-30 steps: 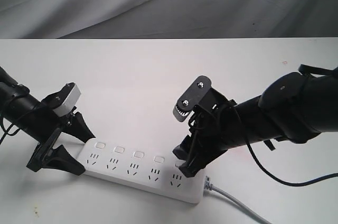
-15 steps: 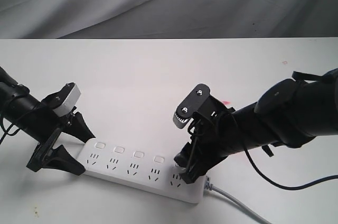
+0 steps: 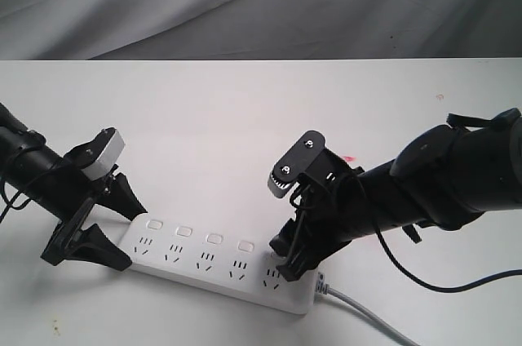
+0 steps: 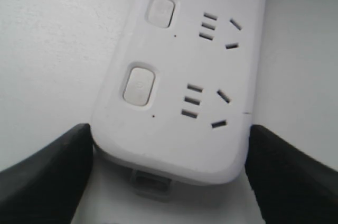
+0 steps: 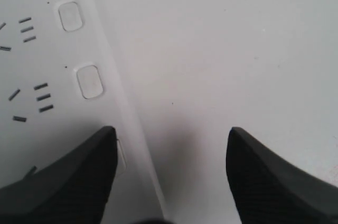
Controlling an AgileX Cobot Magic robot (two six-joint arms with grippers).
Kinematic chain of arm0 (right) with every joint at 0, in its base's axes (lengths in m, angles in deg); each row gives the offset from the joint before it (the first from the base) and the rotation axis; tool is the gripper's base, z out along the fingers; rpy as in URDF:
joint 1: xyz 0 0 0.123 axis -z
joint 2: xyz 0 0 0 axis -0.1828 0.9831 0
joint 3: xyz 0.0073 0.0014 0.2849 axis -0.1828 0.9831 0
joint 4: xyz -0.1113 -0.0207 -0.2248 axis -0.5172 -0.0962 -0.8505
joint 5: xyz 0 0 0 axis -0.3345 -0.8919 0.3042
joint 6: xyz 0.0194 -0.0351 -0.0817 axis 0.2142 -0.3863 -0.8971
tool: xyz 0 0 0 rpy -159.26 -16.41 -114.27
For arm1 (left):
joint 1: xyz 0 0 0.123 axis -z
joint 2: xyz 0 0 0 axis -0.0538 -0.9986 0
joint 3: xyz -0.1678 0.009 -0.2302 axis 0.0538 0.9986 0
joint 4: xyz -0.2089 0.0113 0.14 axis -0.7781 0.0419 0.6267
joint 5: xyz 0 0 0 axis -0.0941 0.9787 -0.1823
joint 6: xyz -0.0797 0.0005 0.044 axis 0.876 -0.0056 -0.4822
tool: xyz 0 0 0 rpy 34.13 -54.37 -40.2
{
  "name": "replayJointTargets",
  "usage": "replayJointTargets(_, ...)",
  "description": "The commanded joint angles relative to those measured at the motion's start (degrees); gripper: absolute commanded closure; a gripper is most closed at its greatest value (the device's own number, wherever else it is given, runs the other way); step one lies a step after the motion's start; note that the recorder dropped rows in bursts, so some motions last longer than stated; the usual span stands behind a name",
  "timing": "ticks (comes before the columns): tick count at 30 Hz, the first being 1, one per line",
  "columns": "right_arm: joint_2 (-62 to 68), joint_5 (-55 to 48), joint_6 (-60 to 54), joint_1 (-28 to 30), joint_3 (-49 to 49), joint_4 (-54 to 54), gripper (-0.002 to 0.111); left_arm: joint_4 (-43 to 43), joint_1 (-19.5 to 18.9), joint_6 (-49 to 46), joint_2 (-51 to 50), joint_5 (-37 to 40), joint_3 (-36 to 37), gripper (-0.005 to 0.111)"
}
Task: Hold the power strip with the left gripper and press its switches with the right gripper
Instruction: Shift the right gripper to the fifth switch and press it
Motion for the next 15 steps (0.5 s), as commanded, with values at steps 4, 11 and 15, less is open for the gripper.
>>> replayJointTargets(4, 1.77, 0.67, -0.59, 0.33, 0.27, -0.03, 0.052, 2.64, 0.23, 0.86, -0.57, -2.34, 0.58, 0.043)
replayJointTargets(11, 3.53, 0.33, -0.59, 0.23, 0.27, -0.03, 0.052, 2.64, 0.23, 0.86, -0.57, -2.34, 0.58, 0.043)
replayJointTargets(15, 3.53, 0.68, -0.59, 0.23, 0.27, -0.03, 0.052, 2.64, 0.23, 0.86, -0.57, -2.34, 0.58, 0.043)
